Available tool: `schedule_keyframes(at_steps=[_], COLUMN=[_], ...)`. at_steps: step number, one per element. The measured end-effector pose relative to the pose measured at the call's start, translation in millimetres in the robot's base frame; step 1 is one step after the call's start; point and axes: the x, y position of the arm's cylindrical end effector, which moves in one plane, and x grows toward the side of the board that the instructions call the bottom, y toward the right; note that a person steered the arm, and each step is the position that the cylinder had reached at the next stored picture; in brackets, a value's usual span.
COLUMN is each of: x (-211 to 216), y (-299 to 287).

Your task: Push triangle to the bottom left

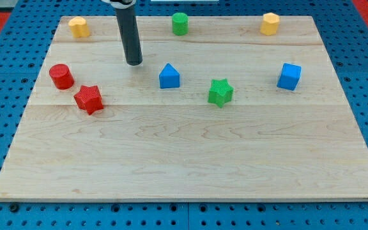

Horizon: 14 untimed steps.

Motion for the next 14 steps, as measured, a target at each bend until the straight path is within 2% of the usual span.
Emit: schedule_keyframes(at_steps=[1, 2, 6, 8, 13, 14], x=[0, 0, -23, -1, -1, 21], y=[69, 74, 91, 91, 93, 70])
